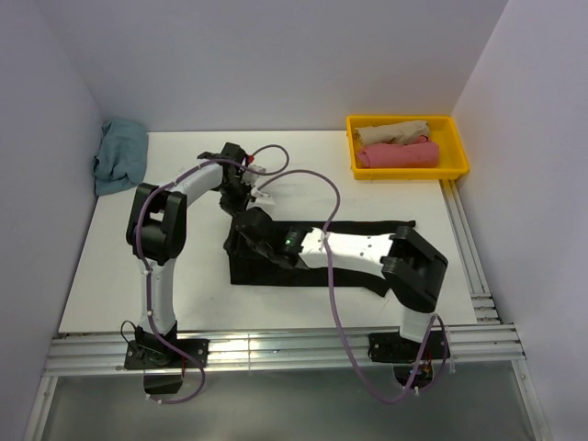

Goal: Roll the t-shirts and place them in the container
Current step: Roll the tshirt

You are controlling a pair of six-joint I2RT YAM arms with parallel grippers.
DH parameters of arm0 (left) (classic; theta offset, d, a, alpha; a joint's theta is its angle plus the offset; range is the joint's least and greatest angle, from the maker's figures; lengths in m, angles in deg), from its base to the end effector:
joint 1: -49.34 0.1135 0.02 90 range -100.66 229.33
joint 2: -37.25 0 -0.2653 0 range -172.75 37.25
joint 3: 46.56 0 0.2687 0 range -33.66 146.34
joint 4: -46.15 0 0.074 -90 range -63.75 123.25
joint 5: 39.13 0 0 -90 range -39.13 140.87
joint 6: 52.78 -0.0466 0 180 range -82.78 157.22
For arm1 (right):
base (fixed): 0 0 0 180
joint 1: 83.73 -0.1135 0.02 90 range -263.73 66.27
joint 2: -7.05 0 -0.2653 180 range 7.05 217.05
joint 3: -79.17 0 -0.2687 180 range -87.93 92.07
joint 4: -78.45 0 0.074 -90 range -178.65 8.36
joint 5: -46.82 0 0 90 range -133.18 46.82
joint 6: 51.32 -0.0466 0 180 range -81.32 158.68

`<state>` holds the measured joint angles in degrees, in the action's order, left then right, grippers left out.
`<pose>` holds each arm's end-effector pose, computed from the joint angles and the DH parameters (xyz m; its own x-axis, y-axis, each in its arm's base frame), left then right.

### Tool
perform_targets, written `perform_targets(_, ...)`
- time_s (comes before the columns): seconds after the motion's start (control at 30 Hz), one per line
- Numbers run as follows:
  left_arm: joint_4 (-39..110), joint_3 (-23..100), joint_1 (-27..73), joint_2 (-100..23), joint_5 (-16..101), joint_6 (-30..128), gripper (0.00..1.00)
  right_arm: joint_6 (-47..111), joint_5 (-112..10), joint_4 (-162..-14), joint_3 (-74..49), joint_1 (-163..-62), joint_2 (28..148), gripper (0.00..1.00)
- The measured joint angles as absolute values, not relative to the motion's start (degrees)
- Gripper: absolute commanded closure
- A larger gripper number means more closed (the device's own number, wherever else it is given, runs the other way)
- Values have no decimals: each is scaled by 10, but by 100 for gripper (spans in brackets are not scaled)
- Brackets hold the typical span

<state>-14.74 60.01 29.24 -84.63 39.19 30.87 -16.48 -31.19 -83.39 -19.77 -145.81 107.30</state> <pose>0.4173 -0.1628 0.1517 -0.8642 0.4316 -0.2588 0.4804 0.8606 -0.1690 0.2034 0.3631 0.2137 -0.8082 0.1894 -0.5576 -0.2165 0.7850 0.5805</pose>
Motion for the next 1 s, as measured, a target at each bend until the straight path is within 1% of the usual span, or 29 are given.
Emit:
perform_targets(0.1,-147,600,291,-846,392,309,90,-122,-305,-838,-138,-1448,1118,44)
perform_targets(0.37,-146,600,289,-846,392,309,89,-54,-288,-820,-84,-1403,1213,46)
perform_targets(0.83,-146,600,289,-846,393,309,88,-32,-282,-815,-59,-1401,1241,52)
perform_targets(0.97,-146,600,289,-846,393,309,88,-32,-285,-818,-53,-1401,1254,57)
perform_targets(1.0,-146,600,289,-846,393,309,88,-32,-287,-818,-53,-1401,1256,60)
